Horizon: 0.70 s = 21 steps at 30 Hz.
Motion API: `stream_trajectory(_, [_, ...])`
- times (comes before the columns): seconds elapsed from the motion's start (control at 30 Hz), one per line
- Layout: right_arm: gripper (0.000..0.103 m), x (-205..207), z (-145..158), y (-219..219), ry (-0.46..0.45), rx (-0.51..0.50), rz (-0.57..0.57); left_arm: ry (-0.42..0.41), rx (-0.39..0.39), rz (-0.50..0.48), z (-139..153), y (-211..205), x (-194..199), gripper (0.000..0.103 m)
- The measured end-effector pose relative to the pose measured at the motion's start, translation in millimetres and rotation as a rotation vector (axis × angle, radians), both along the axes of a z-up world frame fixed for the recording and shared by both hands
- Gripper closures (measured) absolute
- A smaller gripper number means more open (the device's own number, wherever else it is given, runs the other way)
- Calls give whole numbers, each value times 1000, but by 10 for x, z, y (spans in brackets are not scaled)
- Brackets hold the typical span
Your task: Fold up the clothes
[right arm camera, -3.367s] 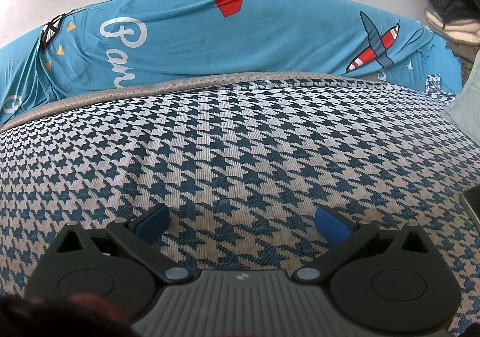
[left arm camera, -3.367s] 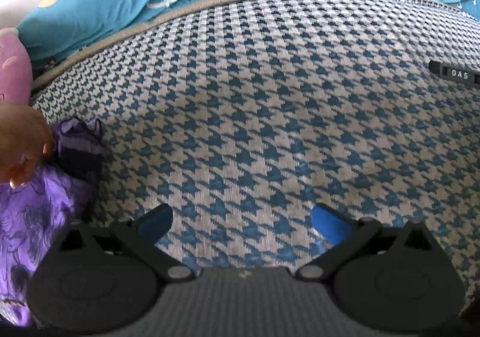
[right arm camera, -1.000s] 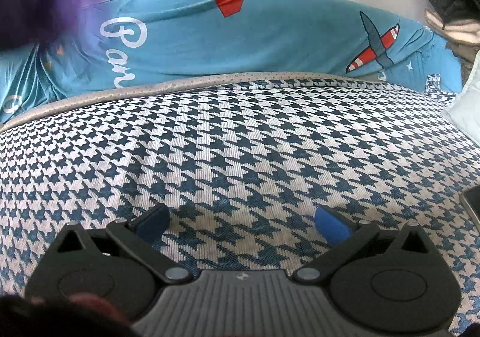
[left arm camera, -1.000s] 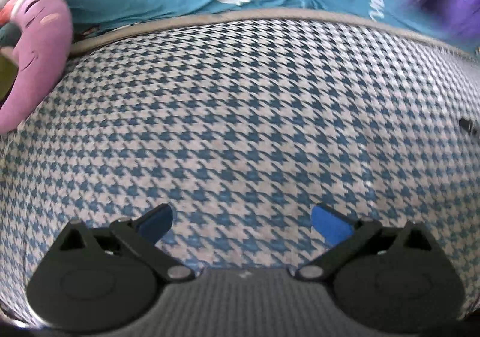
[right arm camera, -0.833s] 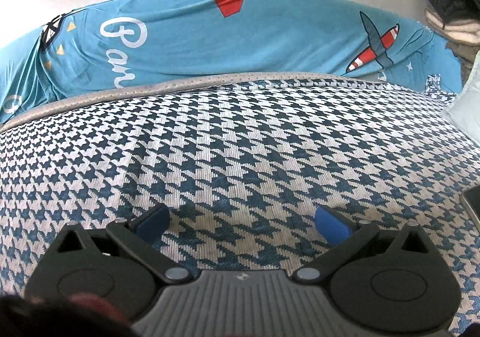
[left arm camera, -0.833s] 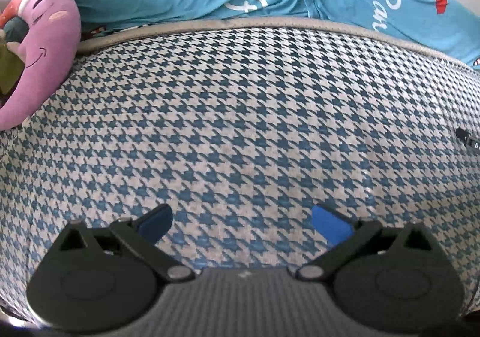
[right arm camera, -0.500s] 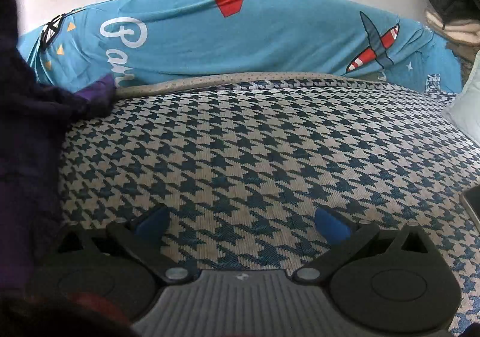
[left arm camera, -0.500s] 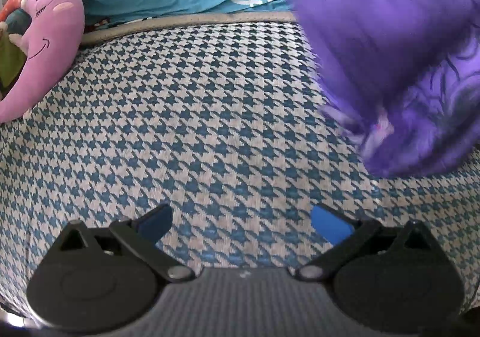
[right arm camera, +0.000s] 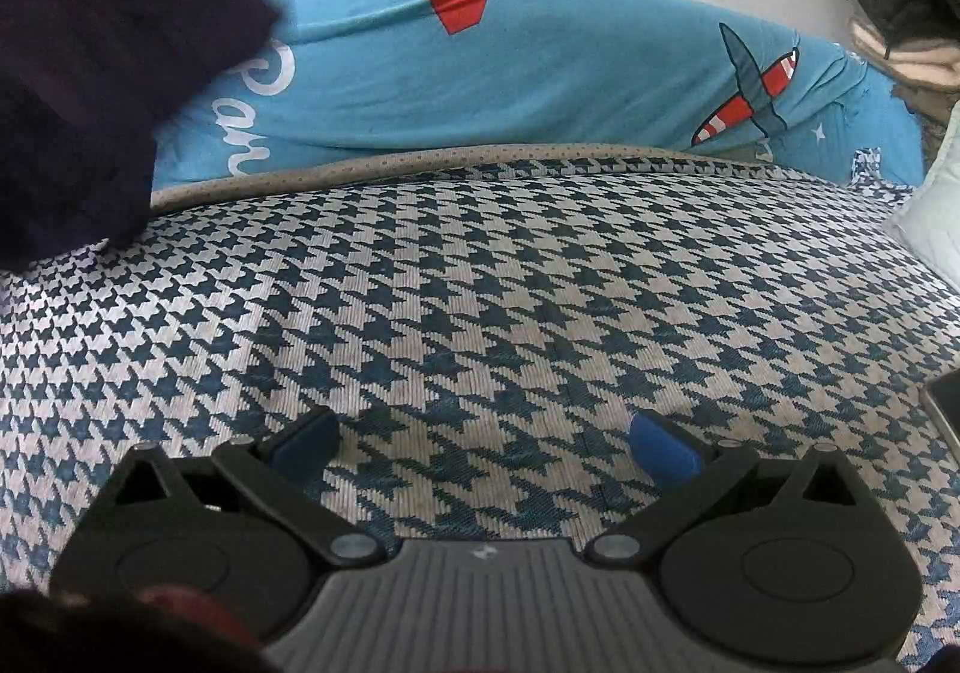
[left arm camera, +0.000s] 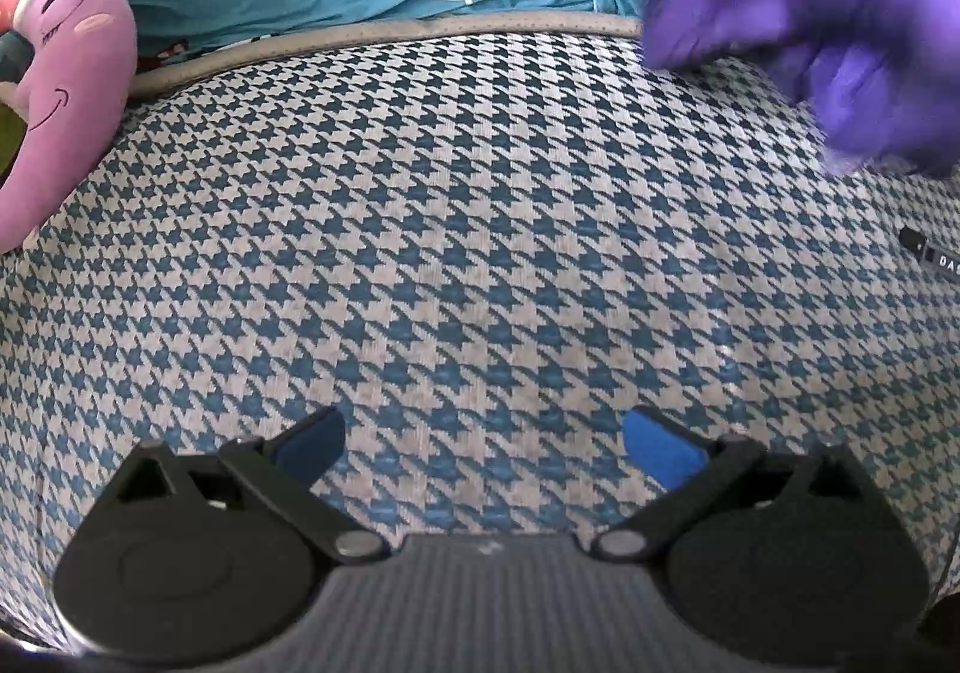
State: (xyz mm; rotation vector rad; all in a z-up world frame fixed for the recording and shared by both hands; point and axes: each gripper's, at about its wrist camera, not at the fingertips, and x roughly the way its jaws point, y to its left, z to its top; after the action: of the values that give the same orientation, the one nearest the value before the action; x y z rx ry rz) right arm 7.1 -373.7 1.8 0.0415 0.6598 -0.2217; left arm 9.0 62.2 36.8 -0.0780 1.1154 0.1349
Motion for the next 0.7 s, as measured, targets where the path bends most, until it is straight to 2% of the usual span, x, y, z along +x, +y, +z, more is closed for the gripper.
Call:
stream_trajectory(0.17, [0,-5,3,6,0,0,0,1,10,-66,28,67,-121,0])
stream_trajectory(0.43, [0,-15,8,17,0,1,0,2,19,-50,40,-9,-55,0])
stream_trajectory(0.7, [0,-14,9,23,2,-1,1,-29,11,-143,88,-25,-179,0])
